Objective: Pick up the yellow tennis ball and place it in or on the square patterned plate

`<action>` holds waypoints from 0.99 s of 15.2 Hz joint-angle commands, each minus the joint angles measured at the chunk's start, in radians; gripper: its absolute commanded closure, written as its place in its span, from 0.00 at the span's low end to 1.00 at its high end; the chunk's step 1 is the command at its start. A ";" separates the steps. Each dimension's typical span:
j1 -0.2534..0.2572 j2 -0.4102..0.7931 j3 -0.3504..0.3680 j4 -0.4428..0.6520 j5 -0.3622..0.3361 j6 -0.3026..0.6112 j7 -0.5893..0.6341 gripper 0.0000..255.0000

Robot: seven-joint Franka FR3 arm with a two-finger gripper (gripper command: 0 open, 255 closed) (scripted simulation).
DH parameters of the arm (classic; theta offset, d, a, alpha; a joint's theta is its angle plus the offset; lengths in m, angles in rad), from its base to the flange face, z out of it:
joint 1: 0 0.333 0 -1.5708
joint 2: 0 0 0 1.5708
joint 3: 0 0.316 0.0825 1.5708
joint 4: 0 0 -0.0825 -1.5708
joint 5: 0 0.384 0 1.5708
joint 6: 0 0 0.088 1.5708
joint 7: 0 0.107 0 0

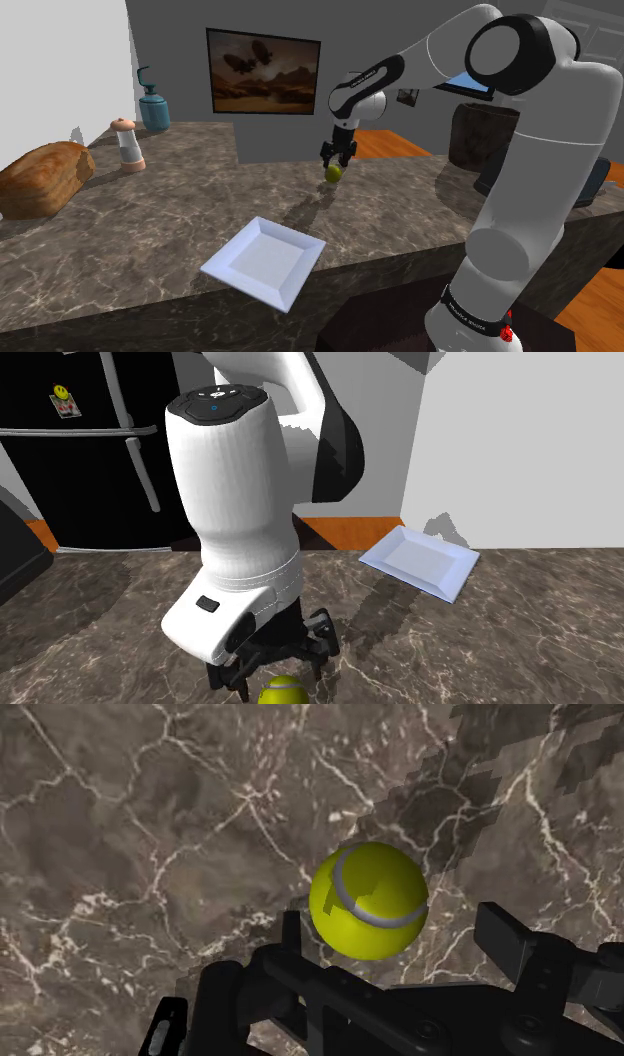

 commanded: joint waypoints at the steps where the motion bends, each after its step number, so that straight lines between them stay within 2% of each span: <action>1: -0.004 0.017 -0.001 -0.002 0.009 0.019 -0.014 0.00; 6: -0.003 0.061 0.004 -0.024 0.021 0.086 -0.022 0.00; 14: -0.003 0.061 0.004 -0.024 0.021 0.086 -0.022 0.00; 15: -0.003 0.061 0.004 -0.024 0.021 0.086 -0.022 1.00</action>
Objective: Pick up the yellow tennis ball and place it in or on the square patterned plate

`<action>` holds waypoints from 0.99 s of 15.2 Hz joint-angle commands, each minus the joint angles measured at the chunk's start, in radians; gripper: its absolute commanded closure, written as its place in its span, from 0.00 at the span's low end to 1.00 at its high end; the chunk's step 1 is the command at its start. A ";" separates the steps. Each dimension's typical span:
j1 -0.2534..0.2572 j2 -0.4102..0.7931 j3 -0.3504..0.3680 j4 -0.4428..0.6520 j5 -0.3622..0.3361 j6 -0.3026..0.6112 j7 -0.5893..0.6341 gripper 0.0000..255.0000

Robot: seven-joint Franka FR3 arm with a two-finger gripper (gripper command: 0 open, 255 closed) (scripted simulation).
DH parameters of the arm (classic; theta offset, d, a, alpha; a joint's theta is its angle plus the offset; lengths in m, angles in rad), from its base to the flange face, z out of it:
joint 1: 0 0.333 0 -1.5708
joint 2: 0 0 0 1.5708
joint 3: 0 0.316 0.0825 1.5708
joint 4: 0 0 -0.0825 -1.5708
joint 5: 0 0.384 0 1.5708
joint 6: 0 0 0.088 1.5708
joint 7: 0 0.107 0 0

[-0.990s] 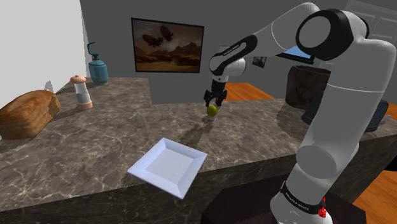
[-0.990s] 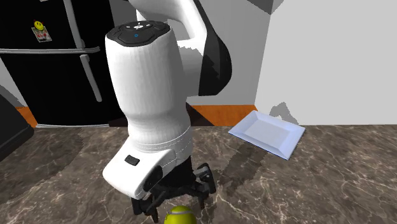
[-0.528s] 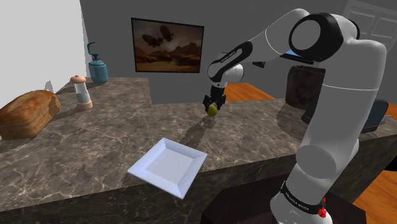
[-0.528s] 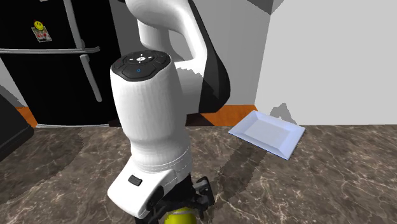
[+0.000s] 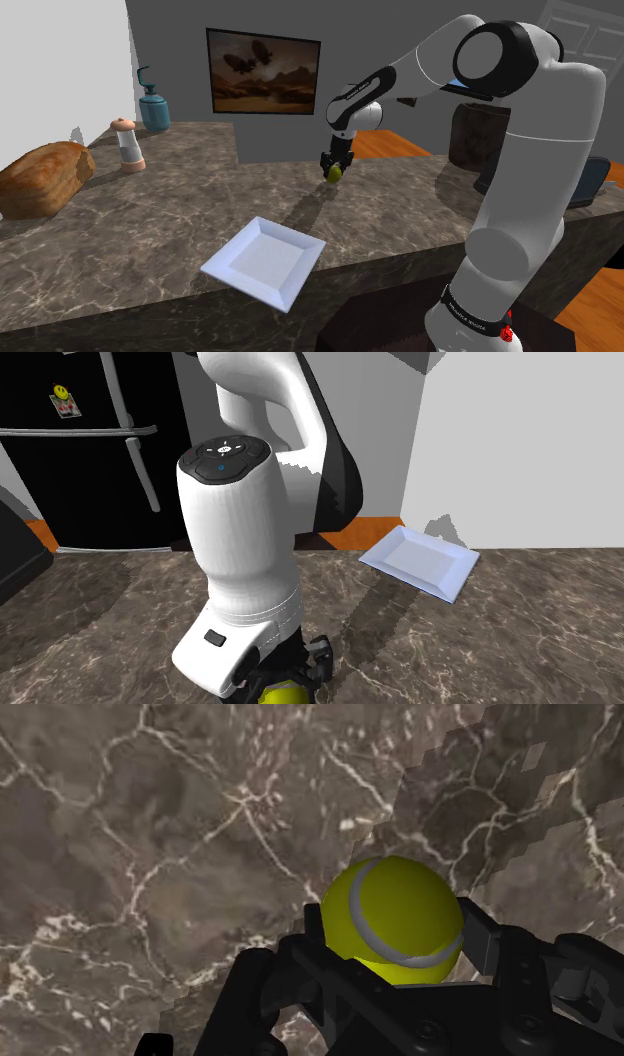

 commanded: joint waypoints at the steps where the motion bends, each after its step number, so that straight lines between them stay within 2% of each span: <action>1: 0.000 0.000 0.000 0.000 0.000 0.000 0.000 1.00; 9: 0.000 0.001 0.000 0.000 0.000 0.000 0.000 1.00; 15: 0.001 -0.044 -0.003 0.028 -0.013 -0.073 0.013 1.00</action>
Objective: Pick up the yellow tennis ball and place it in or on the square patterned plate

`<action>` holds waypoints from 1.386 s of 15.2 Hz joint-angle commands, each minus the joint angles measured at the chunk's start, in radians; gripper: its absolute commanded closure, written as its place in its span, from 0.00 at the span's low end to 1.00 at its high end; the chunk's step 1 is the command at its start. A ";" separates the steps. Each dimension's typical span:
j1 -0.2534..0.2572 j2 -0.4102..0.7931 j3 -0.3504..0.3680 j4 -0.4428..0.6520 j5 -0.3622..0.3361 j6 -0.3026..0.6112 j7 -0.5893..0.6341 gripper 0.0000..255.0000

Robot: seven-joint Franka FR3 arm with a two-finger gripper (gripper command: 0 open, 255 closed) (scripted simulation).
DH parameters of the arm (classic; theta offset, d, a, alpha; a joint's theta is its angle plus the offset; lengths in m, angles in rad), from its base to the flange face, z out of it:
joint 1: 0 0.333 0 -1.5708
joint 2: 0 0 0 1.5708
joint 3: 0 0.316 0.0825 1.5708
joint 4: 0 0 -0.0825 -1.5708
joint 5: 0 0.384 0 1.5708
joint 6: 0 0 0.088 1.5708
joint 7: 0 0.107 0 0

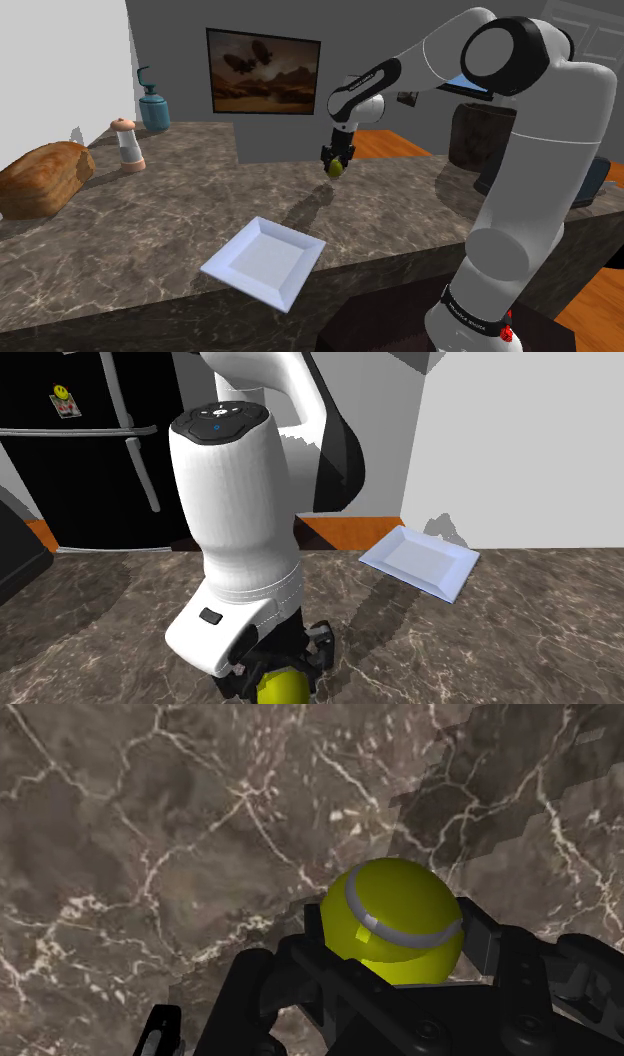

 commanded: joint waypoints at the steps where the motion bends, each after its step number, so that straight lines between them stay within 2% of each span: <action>1: -0.001 -0.012 -0.002 0.013 -0.003 -0.025 0.002 1.00; 12: 0.000 -0.073 -0.004 0.084 -0.020 -0.156 0.020 1.00; 21: 0.095 -0.255 0.092 -0.136 -0.038 -0.104 0.217 1.00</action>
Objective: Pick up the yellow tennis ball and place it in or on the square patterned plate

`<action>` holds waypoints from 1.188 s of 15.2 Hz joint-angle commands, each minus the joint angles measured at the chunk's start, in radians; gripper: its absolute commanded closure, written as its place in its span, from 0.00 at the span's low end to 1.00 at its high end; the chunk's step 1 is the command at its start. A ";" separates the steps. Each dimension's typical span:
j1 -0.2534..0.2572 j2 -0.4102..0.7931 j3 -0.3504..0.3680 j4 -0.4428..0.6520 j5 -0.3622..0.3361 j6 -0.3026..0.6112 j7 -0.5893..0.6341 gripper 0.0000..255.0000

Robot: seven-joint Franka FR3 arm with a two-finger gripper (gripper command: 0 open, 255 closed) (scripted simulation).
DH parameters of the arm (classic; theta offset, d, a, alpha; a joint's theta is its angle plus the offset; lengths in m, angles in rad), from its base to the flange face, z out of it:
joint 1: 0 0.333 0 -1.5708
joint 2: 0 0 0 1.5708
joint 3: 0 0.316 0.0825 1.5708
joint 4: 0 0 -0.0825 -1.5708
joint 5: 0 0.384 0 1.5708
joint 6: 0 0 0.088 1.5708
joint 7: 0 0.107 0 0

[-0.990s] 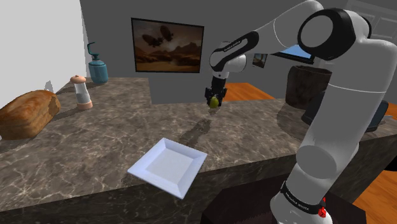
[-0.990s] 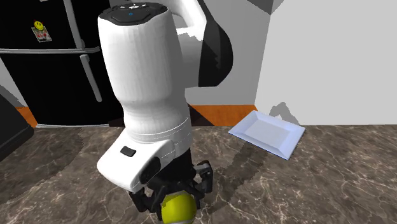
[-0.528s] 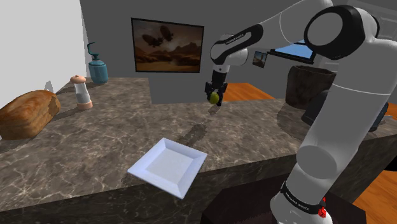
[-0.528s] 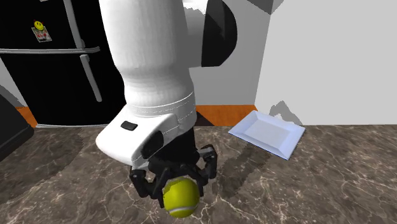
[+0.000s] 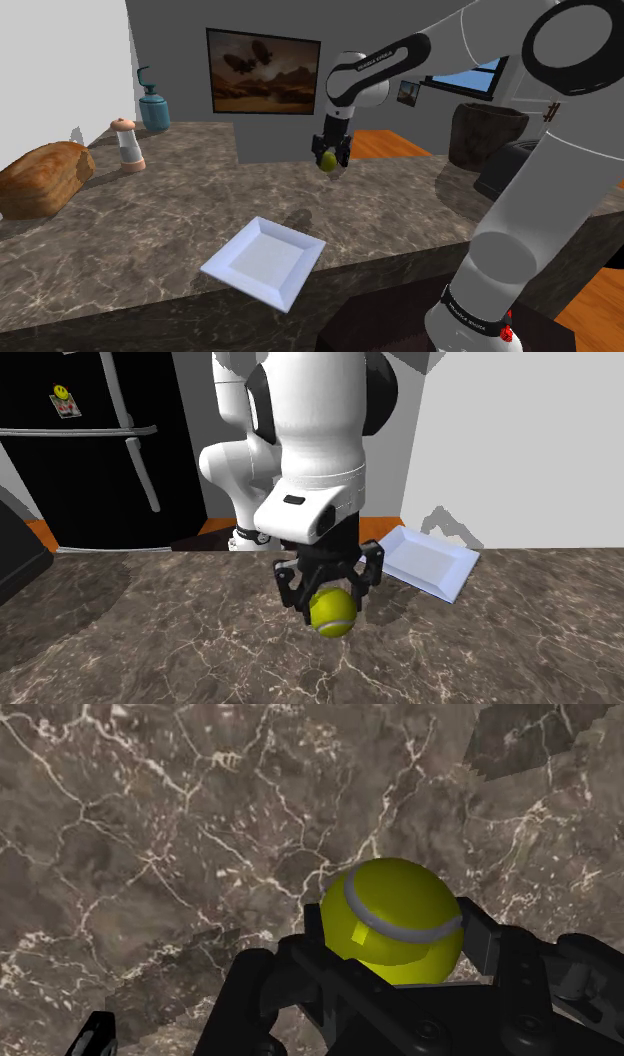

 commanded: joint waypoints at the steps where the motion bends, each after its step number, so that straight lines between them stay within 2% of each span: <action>1: 0.023 -0.035 0.028 -0.044 0.000 0.012 0.052 1.00; 10: 0.120 -0.148 0.159 -0.162 0.023 0.031 0.263 1.00; 18: 0.209 -0.182 0.291 -0.188 0.053 0.038 0.463 1.00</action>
